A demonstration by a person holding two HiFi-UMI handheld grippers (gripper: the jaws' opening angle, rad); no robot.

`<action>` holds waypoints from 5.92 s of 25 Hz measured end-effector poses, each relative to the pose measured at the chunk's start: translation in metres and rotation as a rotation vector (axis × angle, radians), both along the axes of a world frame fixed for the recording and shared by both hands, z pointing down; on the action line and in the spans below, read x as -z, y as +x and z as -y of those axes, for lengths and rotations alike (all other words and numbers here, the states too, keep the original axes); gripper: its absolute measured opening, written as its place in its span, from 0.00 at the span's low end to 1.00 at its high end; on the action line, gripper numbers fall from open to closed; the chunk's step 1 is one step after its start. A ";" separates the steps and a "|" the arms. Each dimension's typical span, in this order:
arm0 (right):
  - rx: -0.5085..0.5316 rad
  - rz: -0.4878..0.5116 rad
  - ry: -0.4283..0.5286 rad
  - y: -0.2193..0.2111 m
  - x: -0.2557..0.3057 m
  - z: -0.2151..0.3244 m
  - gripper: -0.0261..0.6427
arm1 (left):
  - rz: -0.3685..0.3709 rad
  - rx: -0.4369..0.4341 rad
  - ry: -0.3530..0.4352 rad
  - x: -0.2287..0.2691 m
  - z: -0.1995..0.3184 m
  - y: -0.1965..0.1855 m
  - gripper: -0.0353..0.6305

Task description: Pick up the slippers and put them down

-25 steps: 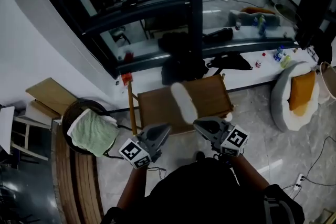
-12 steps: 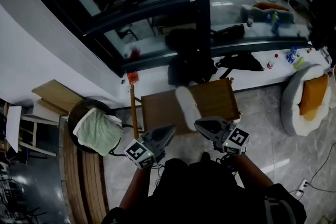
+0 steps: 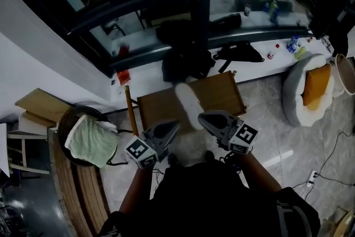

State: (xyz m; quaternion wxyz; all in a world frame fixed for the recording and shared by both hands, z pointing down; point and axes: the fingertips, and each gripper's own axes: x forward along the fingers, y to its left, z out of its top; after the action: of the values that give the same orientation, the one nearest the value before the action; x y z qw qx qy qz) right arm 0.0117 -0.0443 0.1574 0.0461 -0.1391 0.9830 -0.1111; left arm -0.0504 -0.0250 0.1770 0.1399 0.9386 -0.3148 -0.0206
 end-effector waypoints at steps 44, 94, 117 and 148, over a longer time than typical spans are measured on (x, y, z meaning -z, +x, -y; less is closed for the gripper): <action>-0.333 0.214 -0.845 0.053 -0.331 -0.028 0.08 | -0.050 -0.110 -0.422 -0.262 -0.036 0.042 0.07; -0.386 0.567 -1.227 0.047 -0.392 -0.005 0.11 | -0.097 -0.128 -0.504 -0.324 -0.050 0.060 0.07; -0.235 0.614 -0.725 0.051 -0.200 0.020 0.10 | -0.130 -0.040 -0.285 -0.196 -0.020 0.023 0.07; 0.124 0.824 0.055 0.021 0.199 -0.044 0.10 | -0.101 0.065 0.453 0.188 -0.047 -0.078 0.07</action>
State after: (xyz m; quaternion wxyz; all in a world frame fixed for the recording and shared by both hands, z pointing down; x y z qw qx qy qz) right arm 0.0326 -0.0003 -0.0419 0.4323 -0.0221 0.8915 -0.1335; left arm -0.1280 0.0216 -0.0111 -0.0593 0.9331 -0.3248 -0.1423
